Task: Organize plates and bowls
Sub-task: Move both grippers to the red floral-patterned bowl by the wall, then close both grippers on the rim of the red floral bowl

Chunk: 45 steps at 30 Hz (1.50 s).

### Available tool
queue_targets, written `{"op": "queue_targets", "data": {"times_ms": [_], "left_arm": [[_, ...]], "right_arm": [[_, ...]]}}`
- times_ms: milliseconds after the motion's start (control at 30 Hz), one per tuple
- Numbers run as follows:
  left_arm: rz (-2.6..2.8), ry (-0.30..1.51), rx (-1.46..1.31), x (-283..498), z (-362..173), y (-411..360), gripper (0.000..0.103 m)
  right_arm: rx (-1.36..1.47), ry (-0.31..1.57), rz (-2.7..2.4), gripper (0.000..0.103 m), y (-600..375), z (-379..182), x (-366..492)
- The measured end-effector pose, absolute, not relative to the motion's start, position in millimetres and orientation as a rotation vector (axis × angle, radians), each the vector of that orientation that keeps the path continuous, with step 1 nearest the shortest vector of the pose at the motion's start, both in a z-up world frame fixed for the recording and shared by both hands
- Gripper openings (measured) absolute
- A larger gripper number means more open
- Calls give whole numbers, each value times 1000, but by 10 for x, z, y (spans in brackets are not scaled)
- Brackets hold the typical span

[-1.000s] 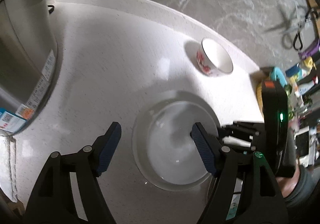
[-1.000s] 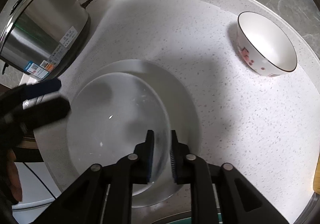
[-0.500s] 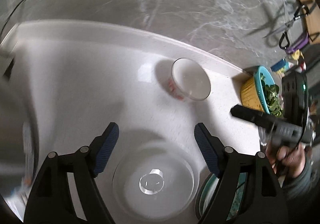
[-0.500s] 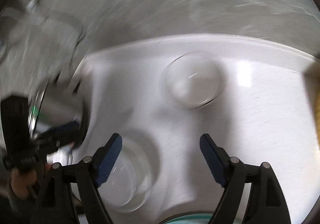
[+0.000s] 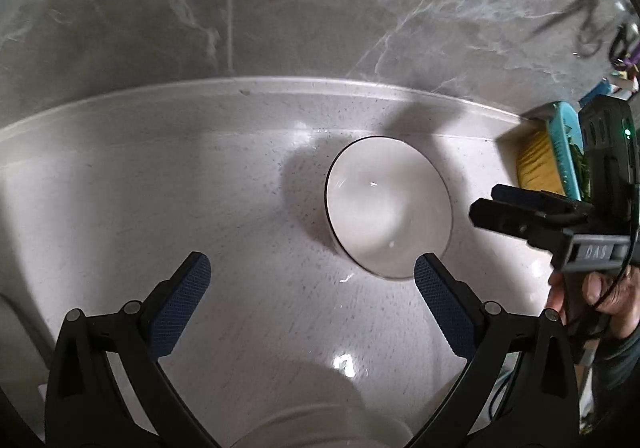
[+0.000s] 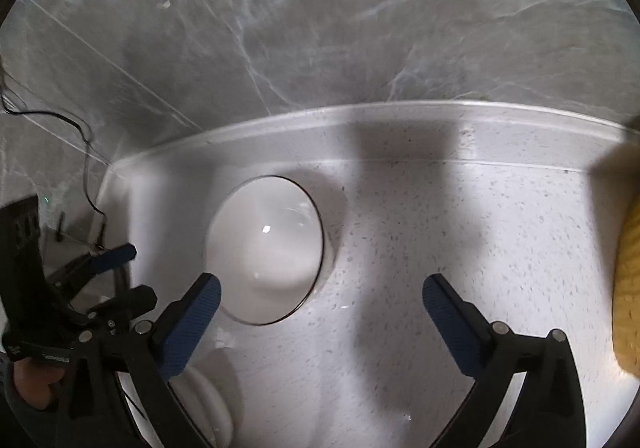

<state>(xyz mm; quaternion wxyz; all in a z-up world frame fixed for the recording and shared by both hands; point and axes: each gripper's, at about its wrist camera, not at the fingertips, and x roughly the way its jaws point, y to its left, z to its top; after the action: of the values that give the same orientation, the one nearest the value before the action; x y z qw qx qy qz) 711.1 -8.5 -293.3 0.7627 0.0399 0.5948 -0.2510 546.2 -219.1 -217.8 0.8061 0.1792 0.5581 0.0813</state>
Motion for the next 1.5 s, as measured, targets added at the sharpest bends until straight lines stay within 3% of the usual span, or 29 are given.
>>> {"op": "queue_targets", "data": {"times_ms": [100,233,467,533,700,800,867,1033,1500], "left_arm": [[-556,1321,125,7271,-3103,-234,103],[-515,1369,157,7396,-3325,-326,102],[-485,1358,202,7495,-3492,-393,92],[-481,1367,207,7522,-3552,-408,77],[-478,1397,189,7575,-3702,-424,61],[-509,1406,167,7590,-3725,-458,44],[-526,1408,174,7598,-3741,-508,35],[-555,1403,208,7570,-3783,-657,13],[-545,1362,215,7400,-3541,-632,11]], "right_arm": [[377,1237,169,102,-2183,-2292,5560],[354,1272,161,85,-2109,-2423,5602],[359,1300,170,77,-2130,-2570,5643],[346,1309,177,68,-2098,-2609,5685],[321,1323,182,54,-2011,-2669,5727],[314,1335,191,39,-1988,-2707,5745],[312,1339,193,37,-1954,-2745,5766],[301,1330,216,17,-1845,-2702,5799],[252,1314,218,12,-1733,-2611,5753]]}}
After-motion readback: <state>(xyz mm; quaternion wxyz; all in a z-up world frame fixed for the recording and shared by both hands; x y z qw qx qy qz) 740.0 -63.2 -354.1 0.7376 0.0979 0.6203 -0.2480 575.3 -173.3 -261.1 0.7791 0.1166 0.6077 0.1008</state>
